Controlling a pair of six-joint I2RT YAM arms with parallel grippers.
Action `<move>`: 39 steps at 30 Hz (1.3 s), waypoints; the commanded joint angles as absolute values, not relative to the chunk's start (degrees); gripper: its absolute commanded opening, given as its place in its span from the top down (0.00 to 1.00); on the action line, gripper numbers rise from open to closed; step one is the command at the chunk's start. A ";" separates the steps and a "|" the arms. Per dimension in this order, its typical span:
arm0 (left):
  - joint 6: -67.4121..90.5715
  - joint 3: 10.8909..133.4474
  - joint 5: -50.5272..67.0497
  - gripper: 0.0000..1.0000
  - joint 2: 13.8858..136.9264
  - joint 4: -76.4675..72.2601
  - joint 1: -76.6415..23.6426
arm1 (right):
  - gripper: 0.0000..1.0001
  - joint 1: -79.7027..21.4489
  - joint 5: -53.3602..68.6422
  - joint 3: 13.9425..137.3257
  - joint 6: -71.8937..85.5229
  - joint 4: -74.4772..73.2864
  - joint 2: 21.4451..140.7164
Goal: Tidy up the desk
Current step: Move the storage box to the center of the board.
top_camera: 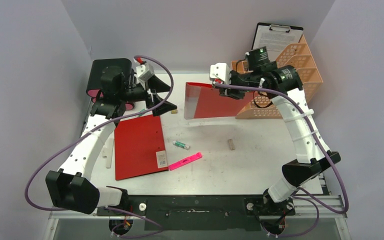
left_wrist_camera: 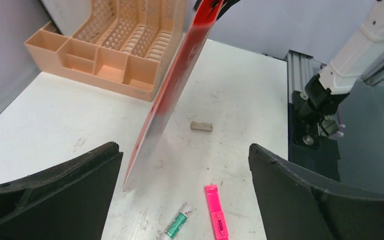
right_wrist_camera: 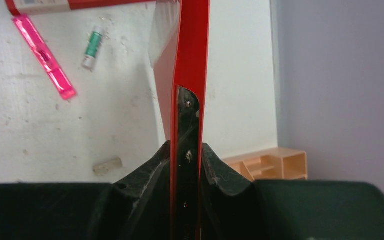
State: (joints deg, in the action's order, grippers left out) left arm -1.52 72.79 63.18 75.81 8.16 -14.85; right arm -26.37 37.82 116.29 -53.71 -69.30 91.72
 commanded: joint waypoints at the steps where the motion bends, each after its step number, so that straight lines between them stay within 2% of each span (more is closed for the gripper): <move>1: 6.23 72.17 64.89 0.03 72.23 -0.01 -8.90 | 0.95 -21.51 31.94 125.26 -60.10 -72.16 92.37; 5: 11.42 67.78 66.09 0.04 69.72 -7.45 -3.54 | 0.95 -16.15 29.26 133.29 -64.82 -75.44 95.62; 13: 18.70 59.54 67.49 0.04 67.35 -17.61 3.23 | 0.95 -10.89 25.00 138.56 -75.85 -74.23 99.90; 22: 20.43 58.23 67.83 0.04 68.40 -20.50 5.33 | 0.95 1.89 43.73 137.57 -82.93 -68.71 104.44; 29: 20.48 58.53 67.77 0.04 70.05 -20.69 5.63 | 0.95 3.90 54.68 137.39 -81.48 -65.50 106.77; 33: 21.31 58.22 67.75 0.04 70.75 -21.94 5.63 | 0.95 3.87 57.93 135.28 -78.56 -61.57 106.36; 39: 21.23 57.44 67.91 0.04 71.32 -22.31 5.62 | 0.95 5.02 58.37 136.81 -78.29 -64.18 107.79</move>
